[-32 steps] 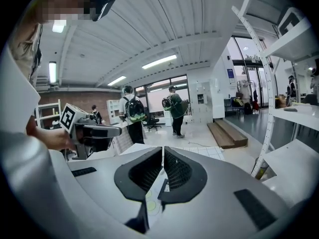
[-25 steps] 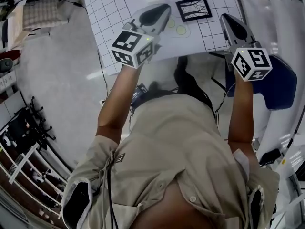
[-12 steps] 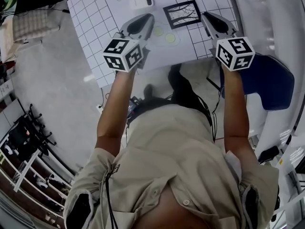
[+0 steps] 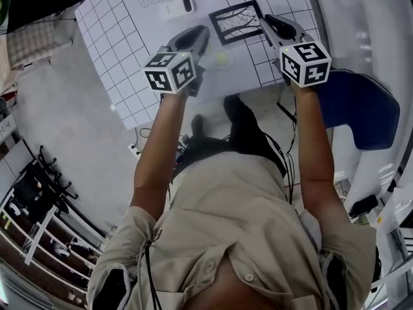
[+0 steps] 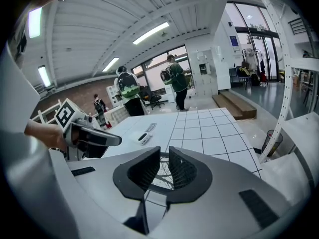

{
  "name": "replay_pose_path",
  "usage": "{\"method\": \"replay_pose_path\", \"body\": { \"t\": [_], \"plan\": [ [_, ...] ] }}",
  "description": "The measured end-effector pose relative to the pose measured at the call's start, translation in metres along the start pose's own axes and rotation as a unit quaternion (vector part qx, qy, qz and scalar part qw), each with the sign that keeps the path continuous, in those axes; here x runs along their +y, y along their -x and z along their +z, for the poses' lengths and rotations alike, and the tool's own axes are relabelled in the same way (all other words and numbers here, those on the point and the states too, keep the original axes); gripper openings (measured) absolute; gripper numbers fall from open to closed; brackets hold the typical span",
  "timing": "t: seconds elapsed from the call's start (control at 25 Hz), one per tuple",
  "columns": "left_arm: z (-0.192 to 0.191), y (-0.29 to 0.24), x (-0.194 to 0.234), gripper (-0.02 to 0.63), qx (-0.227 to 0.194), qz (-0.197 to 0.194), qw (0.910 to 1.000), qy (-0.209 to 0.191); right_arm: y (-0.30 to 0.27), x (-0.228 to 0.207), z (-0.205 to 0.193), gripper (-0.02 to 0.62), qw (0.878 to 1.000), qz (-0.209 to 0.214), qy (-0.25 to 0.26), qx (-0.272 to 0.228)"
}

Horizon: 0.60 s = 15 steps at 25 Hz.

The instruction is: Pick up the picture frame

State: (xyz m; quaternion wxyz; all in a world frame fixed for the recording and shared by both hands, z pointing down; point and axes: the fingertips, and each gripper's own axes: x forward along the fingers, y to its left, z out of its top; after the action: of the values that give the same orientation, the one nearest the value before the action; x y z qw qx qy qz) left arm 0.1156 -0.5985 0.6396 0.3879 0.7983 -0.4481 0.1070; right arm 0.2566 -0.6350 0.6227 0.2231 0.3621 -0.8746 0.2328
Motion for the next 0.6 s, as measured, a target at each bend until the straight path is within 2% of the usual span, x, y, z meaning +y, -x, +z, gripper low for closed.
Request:
{"method": "replay_pose_path", "body": {
  "t": [0.28, 0.36, 0.4, 0.6],
  "plan": [
    [-0.023, -0.032, 0.012, 0.031, 0.031, 0.008, 0.9986, 0.041, -0.024, -0.022, -0.025, 0.037, 0.999, 0.005, -0.009, 0.031],
    [-0.031, -0.038, 0.014, 0.099, 0.043, 0.008, 0.9977, 0.052, -0.03, -0.027, -0.033, 0.064, 0.999, 0.005, -0.013, 0.041],
    [-0.034, -0.041, 0.016, 0.112, 0.048, 0.01, 0.9972, 0.057, -0.032, -0.029, -0.036, 0.085, 0.999, 0.005, -0.015, 0.046],
    [-0.047, -0.05, 0.024, 0.135, 0.067, 0.028, 0.9944, 0.077, -0.044, -0.039, -0.054, 0.097, 0.997, 0.007, -0.023, 0.069]
  ]
}}
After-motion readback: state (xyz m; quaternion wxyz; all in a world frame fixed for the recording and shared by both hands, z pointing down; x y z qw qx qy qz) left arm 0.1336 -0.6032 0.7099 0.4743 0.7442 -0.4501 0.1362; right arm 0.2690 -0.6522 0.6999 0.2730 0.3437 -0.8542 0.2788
